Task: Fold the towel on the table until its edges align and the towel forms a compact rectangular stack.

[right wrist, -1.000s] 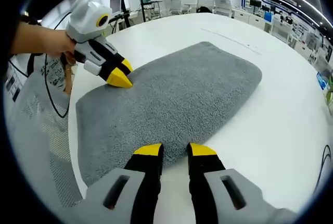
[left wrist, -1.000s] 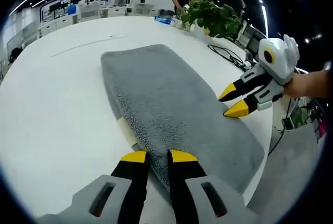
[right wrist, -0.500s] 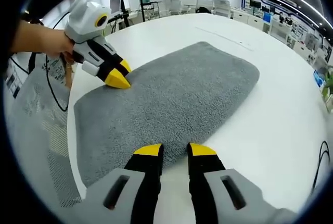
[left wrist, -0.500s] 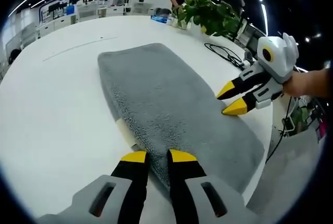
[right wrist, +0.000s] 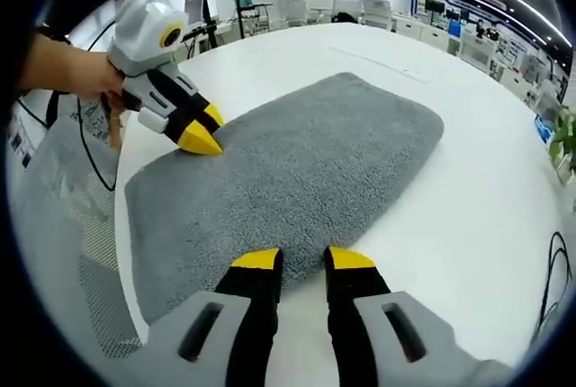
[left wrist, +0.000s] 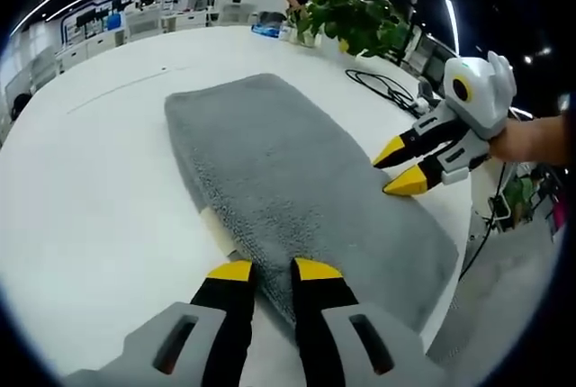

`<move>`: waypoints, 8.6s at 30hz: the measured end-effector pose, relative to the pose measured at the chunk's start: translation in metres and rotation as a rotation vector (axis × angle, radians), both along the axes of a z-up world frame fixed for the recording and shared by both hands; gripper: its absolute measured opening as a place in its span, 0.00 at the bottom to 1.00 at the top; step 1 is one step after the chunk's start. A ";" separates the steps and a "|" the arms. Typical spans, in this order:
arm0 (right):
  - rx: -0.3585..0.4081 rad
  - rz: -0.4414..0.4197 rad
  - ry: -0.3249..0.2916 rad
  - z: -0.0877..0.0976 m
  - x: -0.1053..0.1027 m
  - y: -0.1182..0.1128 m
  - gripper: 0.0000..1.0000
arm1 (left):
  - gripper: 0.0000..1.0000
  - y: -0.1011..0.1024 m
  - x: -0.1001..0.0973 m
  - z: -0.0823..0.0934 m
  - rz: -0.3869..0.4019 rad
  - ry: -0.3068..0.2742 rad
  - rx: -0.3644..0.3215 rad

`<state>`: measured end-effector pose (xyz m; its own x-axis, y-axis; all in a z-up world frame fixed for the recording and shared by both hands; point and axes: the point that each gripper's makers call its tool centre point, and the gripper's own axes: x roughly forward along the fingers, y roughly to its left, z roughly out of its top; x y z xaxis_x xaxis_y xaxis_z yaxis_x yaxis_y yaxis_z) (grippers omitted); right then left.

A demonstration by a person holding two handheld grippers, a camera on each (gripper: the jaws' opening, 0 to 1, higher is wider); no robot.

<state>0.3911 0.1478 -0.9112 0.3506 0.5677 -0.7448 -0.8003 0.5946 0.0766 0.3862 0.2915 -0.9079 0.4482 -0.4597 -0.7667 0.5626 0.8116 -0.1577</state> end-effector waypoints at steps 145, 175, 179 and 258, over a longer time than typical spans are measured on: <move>-0.004 0.423 -0.016 0.013 -0.155 0.038 0.05 | 0.08 -0.018 -0.142 0.028 -0.519 -0.098 0.199; 0.091 0.404 -0.061 0.076 -0.152 0.033 0.05 | 0.08 -0.024 -0.140 0.095 -0.484 -0.148 0.062; 0.096 0.409 -0.069 0.081 -0.151 0.032 0.05 | 0.08 -0.025 -0.139 0.101 -0.474 -0.153 0.051; -0.001 0.321 -0.368 0.140 -0.010 0.030 0.06 | 0.08 -0.023 -0.005 0.140 -0.345 -0.141 0.002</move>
<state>0.3807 0.1781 -0.7714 0.3985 0.6899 -0.6043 -0.9170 0.3137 -0.2465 0.3812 0.2684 -0.7679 0.3689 -0.6004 -0.7095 0.8190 0.5709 -0.0573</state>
